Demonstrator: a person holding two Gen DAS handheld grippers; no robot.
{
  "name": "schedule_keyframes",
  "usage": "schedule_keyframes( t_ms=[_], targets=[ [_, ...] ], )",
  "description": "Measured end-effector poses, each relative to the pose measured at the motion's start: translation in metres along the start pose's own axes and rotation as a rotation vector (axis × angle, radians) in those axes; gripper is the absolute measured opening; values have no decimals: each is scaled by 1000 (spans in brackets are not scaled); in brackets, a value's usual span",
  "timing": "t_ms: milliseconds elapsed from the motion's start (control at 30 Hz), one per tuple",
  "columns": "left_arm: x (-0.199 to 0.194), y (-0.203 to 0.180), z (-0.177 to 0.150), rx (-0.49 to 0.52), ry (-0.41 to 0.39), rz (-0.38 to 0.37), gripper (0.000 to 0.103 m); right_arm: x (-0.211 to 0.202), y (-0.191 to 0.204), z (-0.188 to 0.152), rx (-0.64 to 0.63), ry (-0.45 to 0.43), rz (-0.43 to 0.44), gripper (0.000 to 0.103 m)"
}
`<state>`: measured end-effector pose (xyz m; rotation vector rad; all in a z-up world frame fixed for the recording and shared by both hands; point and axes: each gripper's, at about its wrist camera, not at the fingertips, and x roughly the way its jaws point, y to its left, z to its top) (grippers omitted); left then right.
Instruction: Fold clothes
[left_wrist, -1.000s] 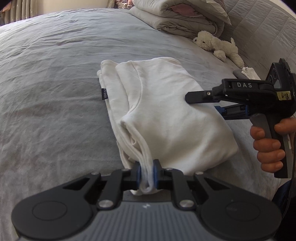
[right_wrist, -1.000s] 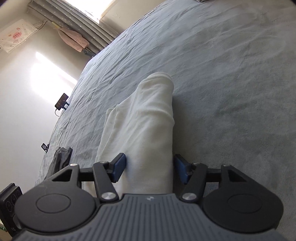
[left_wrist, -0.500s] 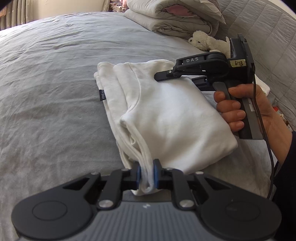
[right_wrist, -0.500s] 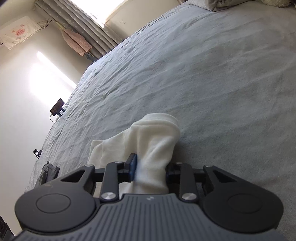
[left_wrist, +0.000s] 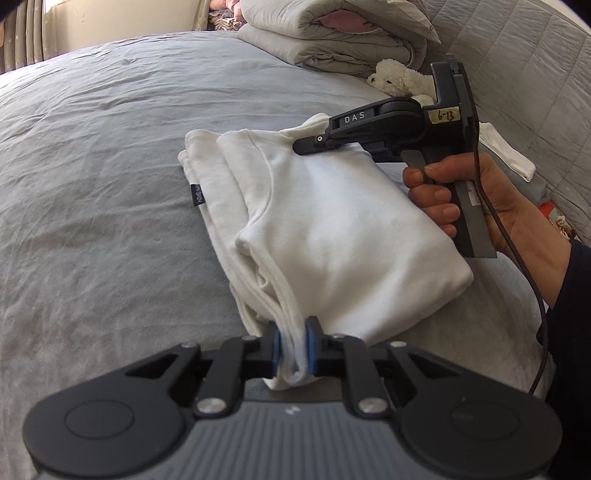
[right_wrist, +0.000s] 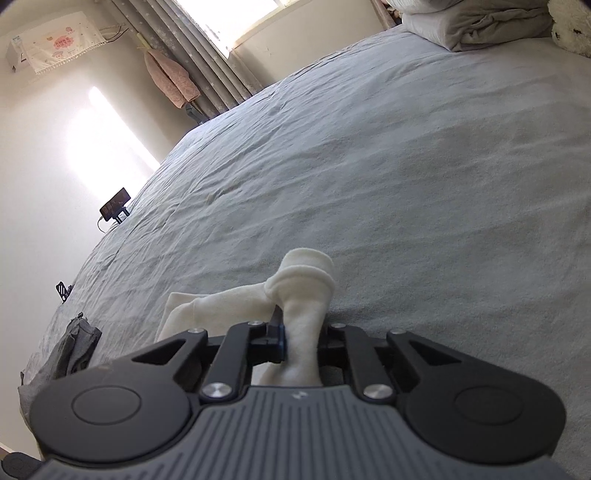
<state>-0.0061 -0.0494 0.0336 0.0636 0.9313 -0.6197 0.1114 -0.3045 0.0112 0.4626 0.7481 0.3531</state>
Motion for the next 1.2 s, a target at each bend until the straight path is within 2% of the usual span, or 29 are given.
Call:
schedule_keyframes(
  t_ms=[100,133,167,233,300,367,400,467,533,567,667,733,867,900,1033,1100,1200],
  targets=[
    [0,0,2,-2,8,-6,15,-1,1,0,-6,0,-14,13],
    [0,1,2,-5,9,-9,15,-4,1,1,-2,-2,-21,22],
    [1,2,3,-8,10,-12,15,-8,3,2,5,-16,-38,38],
    [0,3,2,-8,8,-16,15,-20,9,5,21,-66,-69,44],
    [-1,3,1,-4,6,-19,15,-33,12,7,30,-91,-44,44],
    [-1,4,2,-12,7,-23,15,-41,17,8,23,-79,-60,44],
    [-1,4,2,-16,8,-26,15,-45,21,7,6,-75,-87,42],
    [0,5,2,-25,10,-30,15,-54,31,2,-62,-91,-180,33],
    [0,6,3,-34,12,-34,15,-63,41,-3,-129,-106,-273,29],
    [0,7,3,-39,13,-36,15,-68,47,-6,-164,-111,-291,29],
    [0,8,3,-52,17,-43,15,-80,70,-18,-267,-105,-212,29],
    [0,10,4,-61,19,-47,15,-78,86,-27,-332,-64,-163,29],
    [0,16,6,-100,30,-66,18,-41,95,-49,-433,108,-234,28],
    [0,20,7,-122,34,-80,19,-32,92,-56,-442,125,-253,29],
    [-3,40,15,-228,35,-137,27,-25,96,-67,-495,88,-283,31],
    [-7,49,19,-269,7,-141,35,-26,95,-66,-483,88,-285,31],
    [-13,61,23,-320,-43,-153,38,-26,95,-66,-474,86,-287,31]
  ],
)
